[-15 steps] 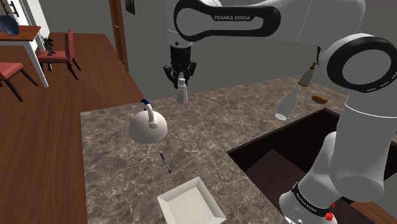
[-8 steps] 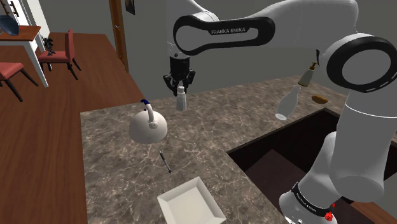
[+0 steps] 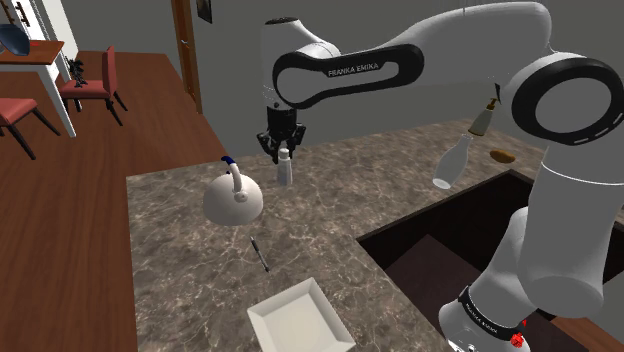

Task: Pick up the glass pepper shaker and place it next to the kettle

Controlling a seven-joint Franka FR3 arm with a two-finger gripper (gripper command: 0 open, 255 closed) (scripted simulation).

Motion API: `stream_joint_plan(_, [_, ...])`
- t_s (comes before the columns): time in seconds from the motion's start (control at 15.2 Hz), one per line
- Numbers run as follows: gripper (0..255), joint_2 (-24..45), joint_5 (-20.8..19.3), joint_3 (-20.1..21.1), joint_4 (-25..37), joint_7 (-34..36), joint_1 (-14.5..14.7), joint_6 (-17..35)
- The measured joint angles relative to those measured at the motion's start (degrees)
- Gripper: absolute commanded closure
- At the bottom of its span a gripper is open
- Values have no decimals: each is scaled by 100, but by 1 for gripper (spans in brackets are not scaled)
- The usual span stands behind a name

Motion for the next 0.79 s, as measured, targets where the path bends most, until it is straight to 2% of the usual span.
stream_joint_plan(0.79, [255,237,-59,-12,-591,122,0,821])
